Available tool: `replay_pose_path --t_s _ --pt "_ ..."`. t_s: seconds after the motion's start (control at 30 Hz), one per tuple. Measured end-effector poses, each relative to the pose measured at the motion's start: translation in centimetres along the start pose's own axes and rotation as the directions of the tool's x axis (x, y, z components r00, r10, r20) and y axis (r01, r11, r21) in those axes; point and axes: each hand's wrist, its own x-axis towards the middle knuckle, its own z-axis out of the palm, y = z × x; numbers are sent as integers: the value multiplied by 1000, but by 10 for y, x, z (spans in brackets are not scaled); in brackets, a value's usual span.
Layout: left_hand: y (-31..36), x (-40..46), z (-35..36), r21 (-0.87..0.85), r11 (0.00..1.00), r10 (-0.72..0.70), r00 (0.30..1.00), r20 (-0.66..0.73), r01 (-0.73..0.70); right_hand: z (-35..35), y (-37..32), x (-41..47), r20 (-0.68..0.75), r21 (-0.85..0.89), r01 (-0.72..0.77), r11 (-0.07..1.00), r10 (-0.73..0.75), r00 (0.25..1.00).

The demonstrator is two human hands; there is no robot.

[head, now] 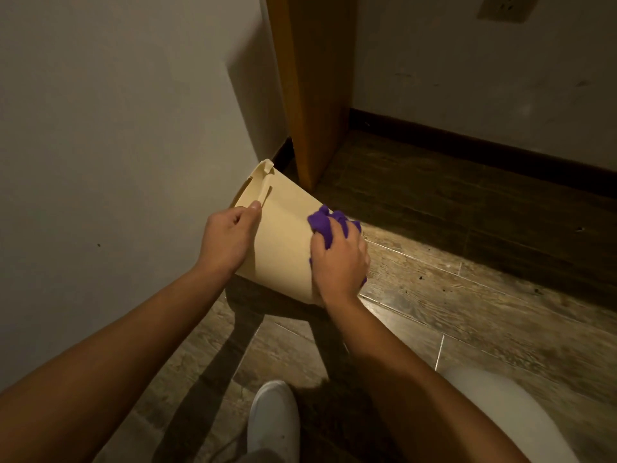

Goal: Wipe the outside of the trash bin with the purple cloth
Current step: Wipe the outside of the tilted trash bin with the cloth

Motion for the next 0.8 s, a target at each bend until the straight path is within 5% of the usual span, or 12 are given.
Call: replay_pose_path --t_s 0.33,0.63,0.8 --pt "3 -1 4 17 999 28 1000 11 -29 1 65 7 5 33 -286 958 286 958" --pt "11 -1 -2 -11 998 -56 998 28 56 -21 90 12 60 84 -533 842 530 846" --pt "33 13 -19 -96 987 -111 976 189 131 -54 39 35 -130 359 -304 882 370 920"
